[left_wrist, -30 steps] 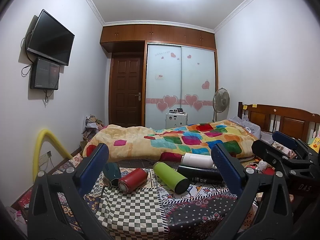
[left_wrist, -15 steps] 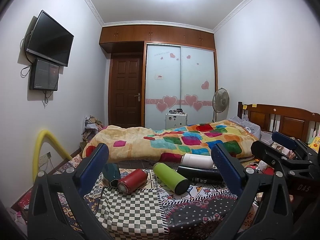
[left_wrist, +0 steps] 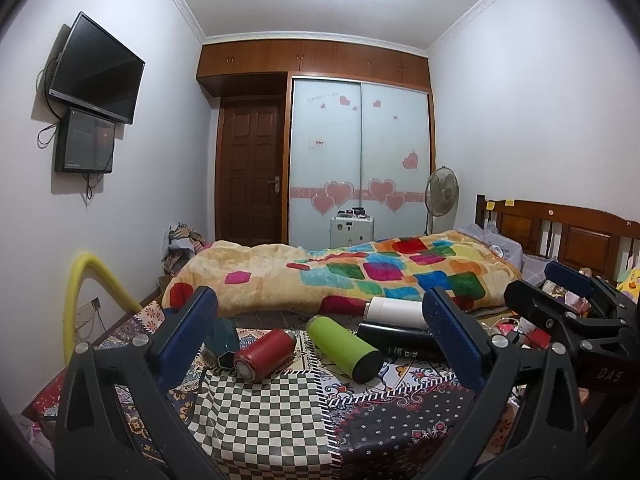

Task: Flip cup upright
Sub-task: 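Move the left gripper down toward the lying red bottle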

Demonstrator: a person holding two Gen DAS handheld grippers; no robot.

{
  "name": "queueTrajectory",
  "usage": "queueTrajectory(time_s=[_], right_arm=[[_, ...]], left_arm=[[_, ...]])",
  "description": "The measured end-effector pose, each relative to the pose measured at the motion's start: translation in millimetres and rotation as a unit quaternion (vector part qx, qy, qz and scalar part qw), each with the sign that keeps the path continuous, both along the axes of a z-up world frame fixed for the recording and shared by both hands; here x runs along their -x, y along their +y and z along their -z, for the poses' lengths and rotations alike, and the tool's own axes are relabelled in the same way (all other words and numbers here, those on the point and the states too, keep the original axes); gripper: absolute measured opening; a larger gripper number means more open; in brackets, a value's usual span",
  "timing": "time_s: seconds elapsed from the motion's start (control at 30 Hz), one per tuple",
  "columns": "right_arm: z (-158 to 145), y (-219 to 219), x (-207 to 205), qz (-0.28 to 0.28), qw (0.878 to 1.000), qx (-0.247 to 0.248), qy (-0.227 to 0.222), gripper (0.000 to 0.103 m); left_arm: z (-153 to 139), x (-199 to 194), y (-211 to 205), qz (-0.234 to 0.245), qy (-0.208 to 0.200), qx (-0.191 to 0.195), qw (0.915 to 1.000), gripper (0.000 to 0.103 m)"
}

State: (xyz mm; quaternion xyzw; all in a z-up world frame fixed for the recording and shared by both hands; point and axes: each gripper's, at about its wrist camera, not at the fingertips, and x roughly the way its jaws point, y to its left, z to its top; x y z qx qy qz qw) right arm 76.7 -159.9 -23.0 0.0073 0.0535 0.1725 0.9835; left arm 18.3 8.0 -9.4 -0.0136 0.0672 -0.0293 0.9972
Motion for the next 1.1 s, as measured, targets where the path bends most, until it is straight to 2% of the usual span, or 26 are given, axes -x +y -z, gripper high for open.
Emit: queueTrajectory(time_s=[0.13, 0.23, 0.3, 0.37, 0.43, 0.53, 0.7, 0.9, 1.1], right_arm=[[7.6, -0.8, -13.2, 0.007, 1.0, 0.01, 0.01, 0.103], [15.6, -3.2, -27.8, 0.011, 1.0, 0.014, 0.025, 0.103], [22.2, -5.3, -38.9, 0.016, 0.999, 0.016, 0.035, 0.103], [29.1, -6.8, -52.0, 0.021, 0.998, 0.02, 0.047, 0.103], [35.2, -7.4, -61.6, 0.021, 0.998, 0.021, 0.058, 0.103], [43.6, -6.6, -75.8, 0.019, 0.997, 0.019, 0.075, 0.103], [54.7, -3.0, -91.4, 0.013, 0.995, 0.023, 0.095, 0.103], [67.8, 4.7, -105.4, 0.005, 0.993, 0.031, 0.114, 0.103], [79.0, 5.7, -113.1, 0.004, 0.991, 0.036, 0.126, 0.103]], left_arm=[[9.2, -21.2, 6.5, 0.013, 0.03, -0.009, 0.9994, 0.103], [18.5, -49.4, 13.1, 0.013, 0.069, -0.037, 0.9968, 0.103], [26.3, -71.6, 18.4, 0.005, 0.094, -0.064, 0.9936, 0.1], [35.2, -96.6, 23.9, 0.004, 0.125, -0.086, 0.9883, 0.093], [46.9, -127.1, 30.3, 0.009, 0.169, -0.107, 0.9797, 0.087], [66.0, -168.7, 38.6, 0.029, 0.227, -0.124, 0.9654, 0.087], [101.0, -240.0, 50.1, 0.059, 0.328, -0.136, 0.9332, 0.082], [136.1, -296.5, 57.2, 0.079, 0.4, -0.15, 0.9005, 0.079], [155.1, -321.1, 59.4, 0.087, 0.433, -0.166, 0.8815, 0.077]])
